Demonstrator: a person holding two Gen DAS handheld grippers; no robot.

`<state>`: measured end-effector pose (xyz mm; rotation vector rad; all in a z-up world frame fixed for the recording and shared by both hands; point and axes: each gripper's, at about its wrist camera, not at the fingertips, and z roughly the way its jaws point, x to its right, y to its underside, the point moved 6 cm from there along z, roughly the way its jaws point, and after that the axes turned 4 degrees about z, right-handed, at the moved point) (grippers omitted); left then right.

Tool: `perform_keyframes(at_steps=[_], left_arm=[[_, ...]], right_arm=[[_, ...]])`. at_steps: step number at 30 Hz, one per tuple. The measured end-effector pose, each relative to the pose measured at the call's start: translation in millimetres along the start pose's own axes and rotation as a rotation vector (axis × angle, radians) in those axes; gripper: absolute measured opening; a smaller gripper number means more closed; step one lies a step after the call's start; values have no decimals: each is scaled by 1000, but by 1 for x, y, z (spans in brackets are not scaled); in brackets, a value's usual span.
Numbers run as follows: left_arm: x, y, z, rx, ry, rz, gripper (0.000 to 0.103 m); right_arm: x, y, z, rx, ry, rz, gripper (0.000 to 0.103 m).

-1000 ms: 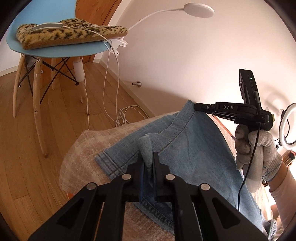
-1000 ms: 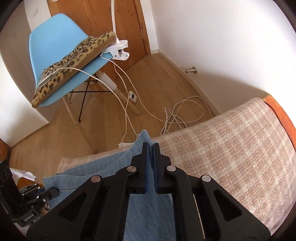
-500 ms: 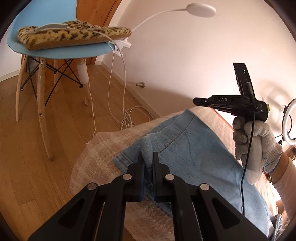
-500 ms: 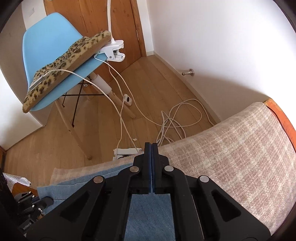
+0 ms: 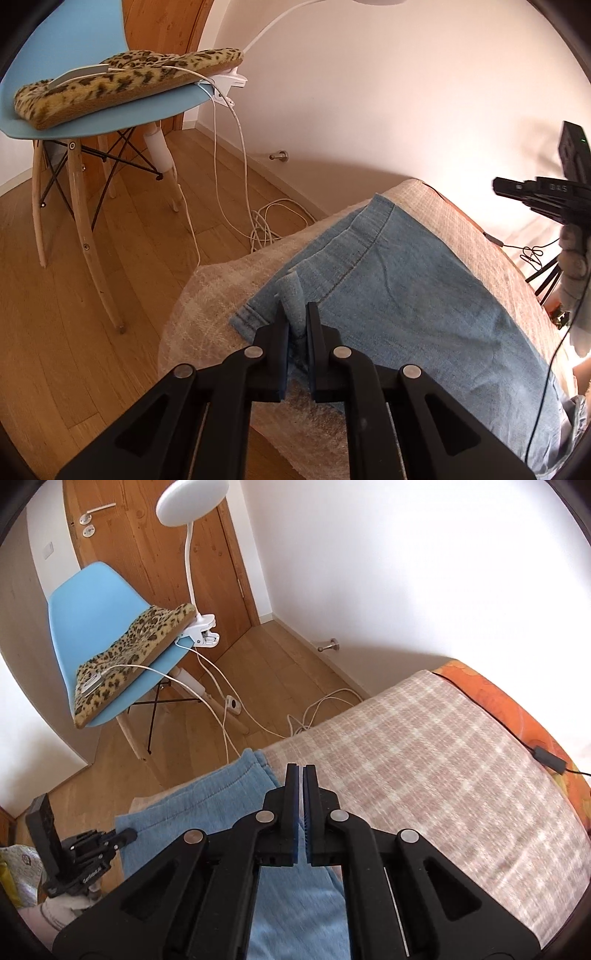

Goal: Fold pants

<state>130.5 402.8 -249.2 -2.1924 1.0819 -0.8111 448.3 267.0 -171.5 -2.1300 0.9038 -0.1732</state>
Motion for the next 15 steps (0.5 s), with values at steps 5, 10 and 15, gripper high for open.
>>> perform_keyframes(at_steps=[5, 10, 15], left_arm=[[4, -5, 3, -32, -48, 80, 10], [6, -23, -12, -2, -158, 152, 22], [16, -45, -30, -11, -165, 160, 22]], right_arm=[[17, 55, -88, 55, -15, 89, 3], [43, 132, -173, 92, 65, 150, 18], [90, 207, -248, 117, 216, 251, 44]])
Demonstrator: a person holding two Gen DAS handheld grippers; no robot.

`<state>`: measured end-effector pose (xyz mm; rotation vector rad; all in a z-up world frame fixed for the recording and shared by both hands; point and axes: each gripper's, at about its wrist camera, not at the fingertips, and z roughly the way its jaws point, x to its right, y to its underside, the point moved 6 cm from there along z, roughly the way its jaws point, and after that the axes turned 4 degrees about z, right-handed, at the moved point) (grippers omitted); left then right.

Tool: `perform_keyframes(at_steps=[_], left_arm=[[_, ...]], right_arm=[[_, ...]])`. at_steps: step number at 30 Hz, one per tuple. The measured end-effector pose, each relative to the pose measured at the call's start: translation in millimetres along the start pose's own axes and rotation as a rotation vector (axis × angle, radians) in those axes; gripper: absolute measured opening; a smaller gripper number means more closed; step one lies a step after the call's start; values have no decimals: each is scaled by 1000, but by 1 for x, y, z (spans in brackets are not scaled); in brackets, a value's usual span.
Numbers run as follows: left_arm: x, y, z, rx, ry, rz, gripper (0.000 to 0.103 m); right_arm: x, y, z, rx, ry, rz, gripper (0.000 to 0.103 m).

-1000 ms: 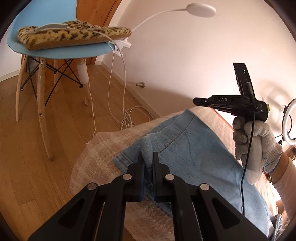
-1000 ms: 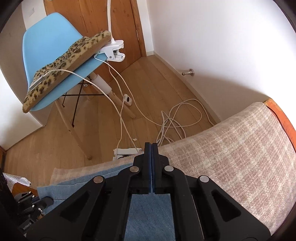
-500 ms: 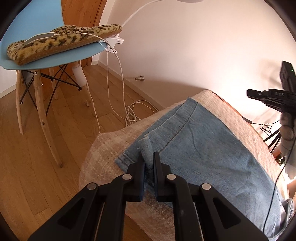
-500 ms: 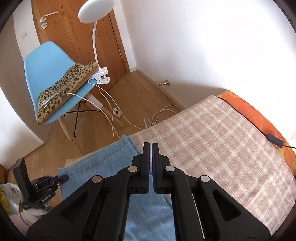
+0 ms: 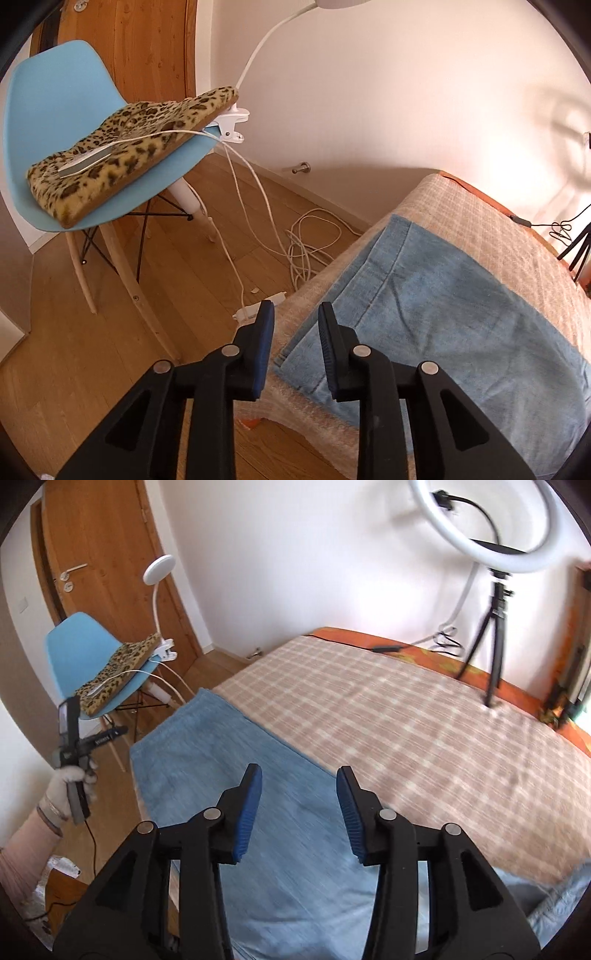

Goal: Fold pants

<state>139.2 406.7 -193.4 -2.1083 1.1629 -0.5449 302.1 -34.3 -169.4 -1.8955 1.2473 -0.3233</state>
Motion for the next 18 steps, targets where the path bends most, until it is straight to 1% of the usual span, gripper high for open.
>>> perform_keyframes(at_steps=[2, 3, 4, 5, 6, 7, 8, 11, 14, 18], left_arm=[[14, -9, -11, 12, 55, 31, 22], [24, -12, -16, 12, 87, 52, 26], [36, -14, -21, 8, 124, 74, 36], [48, -17, -26, 4, 173, 90, 41], [62, -18, -31, -6, 222, 107, 50], [76, -19, -35, -18, 269, 125, 55], [91, -20, -40, -30, 311, 144, 55], [143, -18, -56, -71, 431, 209, 55], [199, -15, -74, -117, 521, 307, 55], [278, -8, -108, -142, 624, 462, 55]], right_arm=[[29, 17, -21, -1, 43, 62, 46], [43, 25, -32, 1, 63, 94, 51], [57, 34, -43, 7, 84, 121, 54], [68, 41, -53, 15, 105, 146, 58], [78, 49, -62, 24, 124, 166, 60], [88, 56, -71, 35, 140, 186, 60], [97, 63, -80, 44, 153, 209, 61], [125, 81, -106, 78, 194, 278, 71], [155, 95, -129, 113, 235, 347, 72], [188, 108, -157, 152, 300, 411, 74]])
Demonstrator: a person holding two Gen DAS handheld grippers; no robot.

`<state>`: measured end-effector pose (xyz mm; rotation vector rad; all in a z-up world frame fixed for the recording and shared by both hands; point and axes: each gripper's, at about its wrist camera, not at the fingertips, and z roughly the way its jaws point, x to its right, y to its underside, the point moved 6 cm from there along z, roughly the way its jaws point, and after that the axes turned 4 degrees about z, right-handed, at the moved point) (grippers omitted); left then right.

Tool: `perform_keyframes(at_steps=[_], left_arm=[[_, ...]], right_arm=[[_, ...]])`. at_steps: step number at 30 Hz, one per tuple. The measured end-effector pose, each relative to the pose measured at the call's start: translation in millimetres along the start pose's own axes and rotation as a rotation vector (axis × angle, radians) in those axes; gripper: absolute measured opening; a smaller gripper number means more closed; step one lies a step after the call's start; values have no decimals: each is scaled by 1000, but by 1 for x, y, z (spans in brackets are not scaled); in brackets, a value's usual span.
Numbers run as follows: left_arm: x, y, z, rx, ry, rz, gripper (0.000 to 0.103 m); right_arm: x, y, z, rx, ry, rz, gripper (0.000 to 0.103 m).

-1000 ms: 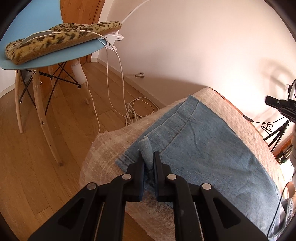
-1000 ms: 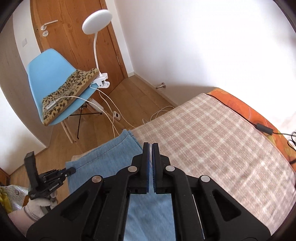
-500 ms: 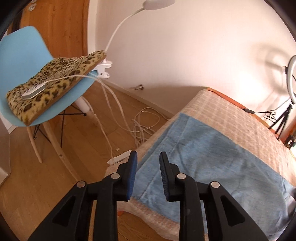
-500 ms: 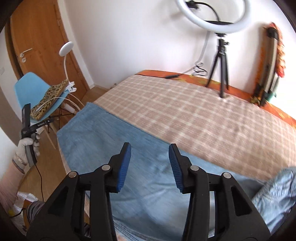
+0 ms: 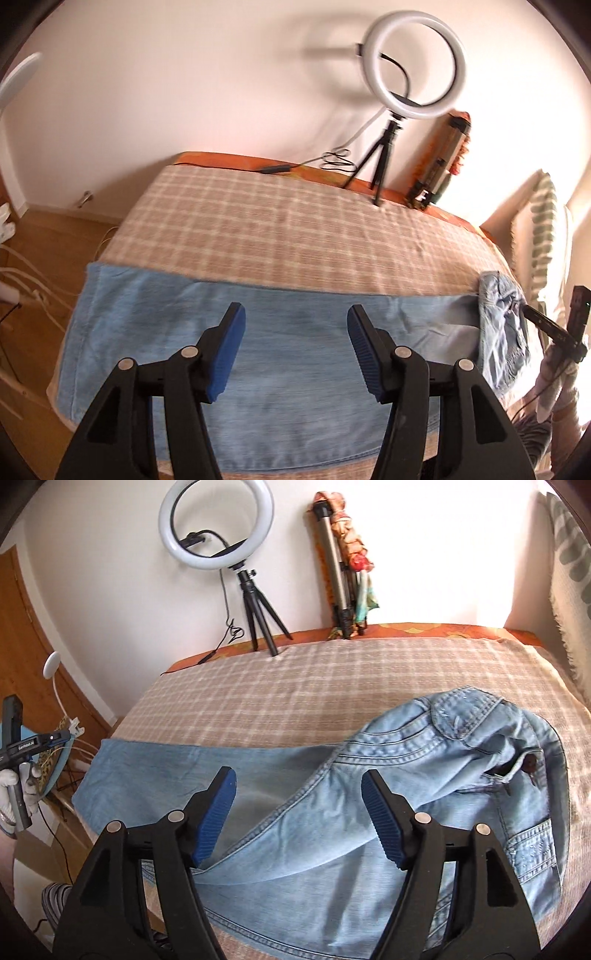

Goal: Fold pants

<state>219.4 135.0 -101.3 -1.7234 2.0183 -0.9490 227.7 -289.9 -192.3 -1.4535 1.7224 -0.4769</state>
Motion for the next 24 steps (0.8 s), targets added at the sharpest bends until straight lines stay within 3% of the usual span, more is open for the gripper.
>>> perform_keyframes(at_steps=[6, 13, 19, 24], left_arm=[[106, -28, 25, -70, 143, 147, 55], [217, -27, 73, -159, 302, 242, 55], [301, -14, 136, -257, 468, 199, 55], [348, -11, 186, -299, 489, 210, 55]], right_arm=[[53, -4, -23, 46, 76, 72, 74], [115, 6, -51, 81, 157, 161, 74], [153, 15, -67, 88, 222, 206, 74], [182, 21, -79, 91, 233, 279, 74]])
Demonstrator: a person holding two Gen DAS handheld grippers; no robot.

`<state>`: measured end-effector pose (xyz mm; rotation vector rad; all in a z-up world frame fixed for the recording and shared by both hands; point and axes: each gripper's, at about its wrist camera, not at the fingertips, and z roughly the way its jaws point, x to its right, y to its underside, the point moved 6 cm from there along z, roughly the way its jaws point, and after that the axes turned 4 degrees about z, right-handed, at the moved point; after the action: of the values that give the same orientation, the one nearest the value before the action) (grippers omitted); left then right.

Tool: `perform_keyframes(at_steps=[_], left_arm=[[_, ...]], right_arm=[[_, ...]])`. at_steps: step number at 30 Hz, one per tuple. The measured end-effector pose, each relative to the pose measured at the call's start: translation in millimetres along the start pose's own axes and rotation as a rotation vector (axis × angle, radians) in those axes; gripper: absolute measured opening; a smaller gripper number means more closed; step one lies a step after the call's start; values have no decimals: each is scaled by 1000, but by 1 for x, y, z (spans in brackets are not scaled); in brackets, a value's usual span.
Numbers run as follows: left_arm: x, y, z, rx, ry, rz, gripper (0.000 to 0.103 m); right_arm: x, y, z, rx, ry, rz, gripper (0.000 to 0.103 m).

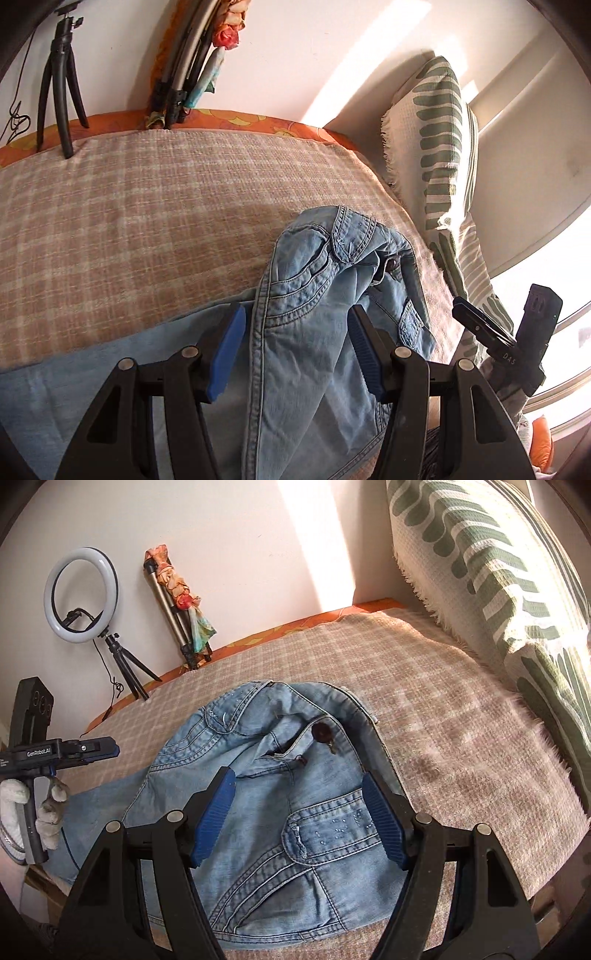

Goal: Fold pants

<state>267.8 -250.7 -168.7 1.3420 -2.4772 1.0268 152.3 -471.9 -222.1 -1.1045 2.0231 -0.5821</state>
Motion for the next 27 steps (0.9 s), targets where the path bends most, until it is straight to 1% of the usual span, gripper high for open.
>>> perform_keyframes(at_steps=[3, 5, 11, 13, 16, 17, 18, 19, 20, 21, 22, 24, 27], left_arm=[[-4, -5, 30, -33, 8, -38, 55], [-8, -7, 45, -49, -1, -55, 55], [-14, -13, 69, -53, 33, -133, 55], [-13, -13, 75, -56, 30, -138, 55], [-8, -13, 82, -60, 13, -117, 55], [-7, -14, 83, -54, 18, -113, 53], [-6, -14, 83, -48, 16, -111, 42], [-6, -14, 83, -45, 8, -110, 35], [-6, -15, 81, -34, 7, -106, 31], [-3, -15, 79, -20, 15, -95, 16], [1, -15, 75, -11, 21, -80, 14], [14, -14, 66, 17, 12, -20, 13], [46, -9, 52, 49, 27, 78, 11]], right_arm=[[15, -2, -8, 18, 7, 28, 74], [25, -1, -11, 17, 5, 53, 74], [41, -3, -10, 14, 10, 90, 74], [43, -4, -12, 18, 11, 92, 74], [43, -5, -12, 22, 12, 94, 74], [43, -4, -11, 21, 14, 97, 74], [43, -5, -10, 19, 13, 100, 74], [44, -5, -9, 15, 11, 104, 74], [44, -5, -7, 10, 6, 110, 74], [44, -5, -6, 6, 0, 119, 74], [45, -5, -5, 3, -7, 128, 74], [46, -5, -4, 0, -24, 150, 74], [49, -7, -3, -13, -75, 196, 74]])
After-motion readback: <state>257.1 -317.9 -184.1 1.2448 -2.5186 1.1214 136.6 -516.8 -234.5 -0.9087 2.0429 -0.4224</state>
